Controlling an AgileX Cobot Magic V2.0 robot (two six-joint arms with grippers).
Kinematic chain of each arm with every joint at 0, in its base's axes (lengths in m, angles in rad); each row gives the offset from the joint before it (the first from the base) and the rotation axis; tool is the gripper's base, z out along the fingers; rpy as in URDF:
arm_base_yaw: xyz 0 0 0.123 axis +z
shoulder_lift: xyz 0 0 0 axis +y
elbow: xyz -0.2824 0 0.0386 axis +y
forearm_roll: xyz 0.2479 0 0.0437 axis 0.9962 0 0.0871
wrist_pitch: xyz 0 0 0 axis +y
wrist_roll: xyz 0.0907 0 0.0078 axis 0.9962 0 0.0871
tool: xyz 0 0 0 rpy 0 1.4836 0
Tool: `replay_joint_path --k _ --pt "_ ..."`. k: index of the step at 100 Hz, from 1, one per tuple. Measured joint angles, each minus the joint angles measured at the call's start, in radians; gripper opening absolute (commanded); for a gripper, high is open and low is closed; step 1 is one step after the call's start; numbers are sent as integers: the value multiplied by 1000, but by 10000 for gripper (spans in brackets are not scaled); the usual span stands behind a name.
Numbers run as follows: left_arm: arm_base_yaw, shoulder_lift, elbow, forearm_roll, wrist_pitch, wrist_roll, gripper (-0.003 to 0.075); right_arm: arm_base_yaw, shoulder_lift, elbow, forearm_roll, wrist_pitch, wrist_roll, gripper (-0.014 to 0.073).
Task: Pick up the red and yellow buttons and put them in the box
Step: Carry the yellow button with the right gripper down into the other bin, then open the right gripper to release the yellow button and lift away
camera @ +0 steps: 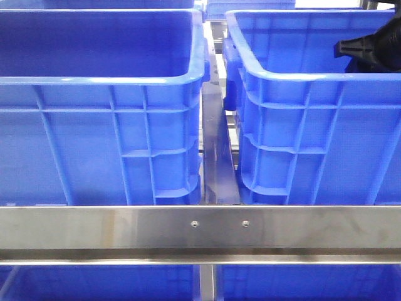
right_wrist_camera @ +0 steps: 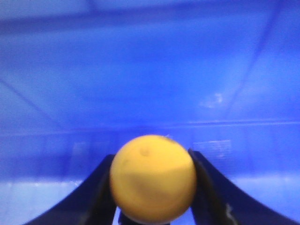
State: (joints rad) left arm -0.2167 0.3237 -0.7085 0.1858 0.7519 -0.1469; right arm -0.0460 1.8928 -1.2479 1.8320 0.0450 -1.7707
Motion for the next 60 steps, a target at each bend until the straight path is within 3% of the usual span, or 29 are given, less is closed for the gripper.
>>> replay_joint_path --k 24,50,60 --pt "0 0 0 0 0 0 -19 4 28 -4 0 11 -7 181" --pt "0 0 0 -6 0 0 -19 4 30 -6 0 20 -12 464" --pt "0 0 0 -11 0 0 -19 5 34 -6 0 22 -12 512"
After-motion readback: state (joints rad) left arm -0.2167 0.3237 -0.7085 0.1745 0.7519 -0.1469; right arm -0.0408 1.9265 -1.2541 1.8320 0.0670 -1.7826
